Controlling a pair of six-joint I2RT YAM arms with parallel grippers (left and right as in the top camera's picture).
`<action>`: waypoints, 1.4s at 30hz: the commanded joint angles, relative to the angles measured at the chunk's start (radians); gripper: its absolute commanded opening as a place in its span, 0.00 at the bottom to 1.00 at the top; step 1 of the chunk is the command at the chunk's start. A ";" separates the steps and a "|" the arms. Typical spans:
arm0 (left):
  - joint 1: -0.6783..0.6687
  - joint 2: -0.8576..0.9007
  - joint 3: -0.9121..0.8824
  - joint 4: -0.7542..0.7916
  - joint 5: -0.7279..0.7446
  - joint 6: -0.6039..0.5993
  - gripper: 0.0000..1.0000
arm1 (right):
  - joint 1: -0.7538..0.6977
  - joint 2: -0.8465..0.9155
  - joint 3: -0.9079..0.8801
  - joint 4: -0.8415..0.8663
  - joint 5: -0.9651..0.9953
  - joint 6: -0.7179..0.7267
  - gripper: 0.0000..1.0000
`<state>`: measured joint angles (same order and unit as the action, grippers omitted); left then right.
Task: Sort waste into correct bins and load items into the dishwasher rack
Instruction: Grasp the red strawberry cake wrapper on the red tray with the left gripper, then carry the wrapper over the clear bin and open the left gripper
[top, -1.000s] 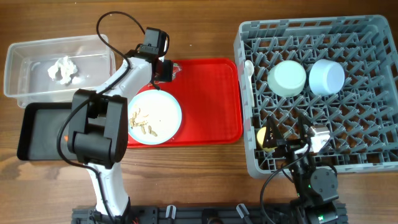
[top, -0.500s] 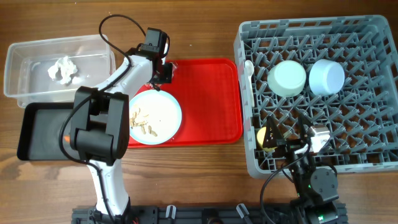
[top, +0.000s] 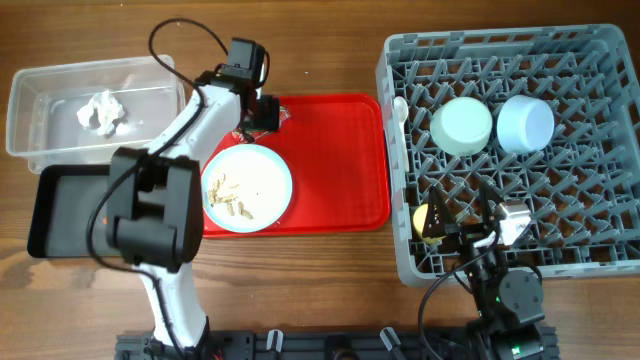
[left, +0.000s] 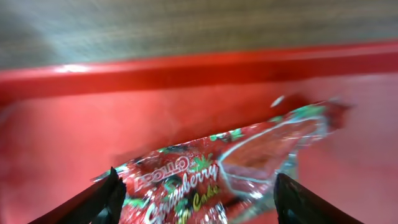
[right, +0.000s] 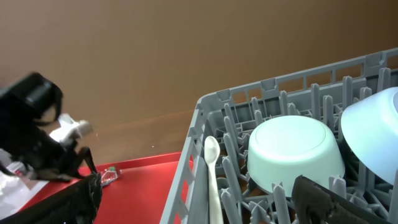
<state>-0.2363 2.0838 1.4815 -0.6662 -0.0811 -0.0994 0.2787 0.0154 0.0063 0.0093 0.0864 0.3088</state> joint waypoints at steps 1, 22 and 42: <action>0.005 0.068 0.003 0.000 -0.010 0.045 0.78 | 0.002 -0.011 -0.001 0.006 -0.013 -0.018 1.00; 0.013 -0.161 0.079 -0.048 0.017 -0.071 0.04 | 0.002 -0.011 -0.001 0.006 -0.012 -0.018 1.00; 0.070 0.028 0.026 -0.092 0.080 0.093 0.94 | 0.002 -0.011 -0.001 0.006 -0.013 -0.018 1.00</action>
<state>-0.1635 2.0457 1.5177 -0.7742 -0.0082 -0.0814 0.2787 0.0154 0.0063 0.0093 0.0868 0.3092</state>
